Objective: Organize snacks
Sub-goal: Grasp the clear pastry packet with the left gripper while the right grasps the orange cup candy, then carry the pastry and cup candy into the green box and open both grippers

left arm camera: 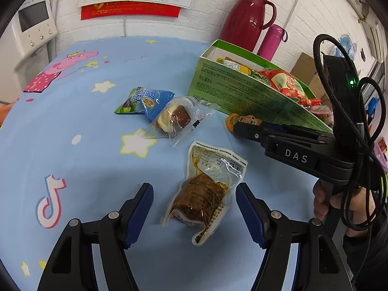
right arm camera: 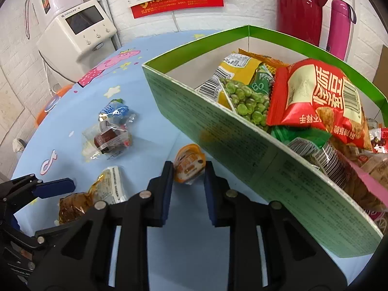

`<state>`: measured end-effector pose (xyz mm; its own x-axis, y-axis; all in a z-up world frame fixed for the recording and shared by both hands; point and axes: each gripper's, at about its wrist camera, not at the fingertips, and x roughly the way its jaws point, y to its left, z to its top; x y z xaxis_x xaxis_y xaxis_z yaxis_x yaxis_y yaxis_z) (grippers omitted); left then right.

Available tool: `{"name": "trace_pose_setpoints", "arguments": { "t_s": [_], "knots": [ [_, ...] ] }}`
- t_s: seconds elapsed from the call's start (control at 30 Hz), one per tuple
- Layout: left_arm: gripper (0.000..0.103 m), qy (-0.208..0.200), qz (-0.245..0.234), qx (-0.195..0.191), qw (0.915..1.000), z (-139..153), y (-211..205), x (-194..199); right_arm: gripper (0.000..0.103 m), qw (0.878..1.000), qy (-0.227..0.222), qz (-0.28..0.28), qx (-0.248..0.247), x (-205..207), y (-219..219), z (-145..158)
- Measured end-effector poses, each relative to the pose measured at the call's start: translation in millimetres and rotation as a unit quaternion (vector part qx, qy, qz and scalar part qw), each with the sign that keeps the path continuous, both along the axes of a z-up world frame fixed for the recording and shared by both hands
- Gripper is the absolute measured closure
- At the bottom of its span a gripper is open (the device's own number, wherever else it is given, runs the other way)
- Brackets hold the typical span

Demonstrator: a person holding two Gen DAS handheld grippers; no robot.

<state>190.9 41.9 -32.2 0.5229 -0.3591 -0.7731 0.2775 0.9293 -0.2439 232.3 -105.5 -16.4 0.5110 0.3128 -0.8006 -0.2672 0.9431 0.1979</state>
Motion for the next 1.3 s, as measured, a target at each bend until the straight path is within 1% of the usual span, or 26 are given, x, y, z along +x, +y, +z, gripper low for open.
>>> {"name": "trace_pose_setpoints", "arguments": {
  "t_s": [0.3, 0.47, 0.57, 0.7, 0.8, 0.87, 0.93, 1.0, 1.07, 1.1, 1.3],
  "knots": [
    [0.033, -0.01, 0.0, 0.023, 0.9997, 0, -10, -2, 0.077, 1.0, 0.007, 0.01, 0.005, -10, -2, 2],
    [0.034, -0.013, 0.003, 0.028, 0.9995, 0, -9, -5, 0.077, 1.0, 0.008, 0.01, 0.006, -17, -4, 3],
    [0.036, -0.019, 0.004, 0.04, 0.999, -1, -11, -6, 0.077, 1.0, 0.009, 0.007, 0.008, -19, -6, 3],
    [0.043, -0.03, 0.007, 0.062, 0.9976, -2, -15, -8, 0.077, 1.0, 0.011, 0.004, 0.013, -22, -7, 3],
    [0.052, -0.041, 0.008, 0.081, 0.9958, -3, -17, -9, 0.077, 1.0, 0.011, 0.003, 0.02, -25, -8, 4],
    [0.053, -0.045, 0.008, 0.088, 0.995, -3, -19, -9, 0.077, 1.0, 0.012, 0.002, 0.027, -29, -9, 4],
    [0.06, -0.044, 0.011, 0.083, 0.9956, -3, -18, -9, 0.077, 0.999, 0.012, 0.001, 0.033, -34, -11, 4],
    [0.063, -0.038, 0.015, 0.064, 0.9971, -2, -14, -11, 0.077, 0.999, 0.011, 0.0, 0.044, -41, -13, 6],
    [0.07, -0.039, 0.017, 0.054, 0.9977, 1, -11, -16, 0.077, 0.998, 0.005, 0.002, 0.055, -50, -16, 10],
    [0.072, -0.039, 0.014, 0.048, 0.9979, 3, -11, -19, 0.077, 0.998, 0.0, 0.003, 0.06, -55, -17, 13],
    [0.072, -0.062, -0.008, 0.05, 0.9968, 23, -24, -34, 0.078, 0.996, -0.038, 0.007, 0.083, -78, -24, 36]
  ]
}}
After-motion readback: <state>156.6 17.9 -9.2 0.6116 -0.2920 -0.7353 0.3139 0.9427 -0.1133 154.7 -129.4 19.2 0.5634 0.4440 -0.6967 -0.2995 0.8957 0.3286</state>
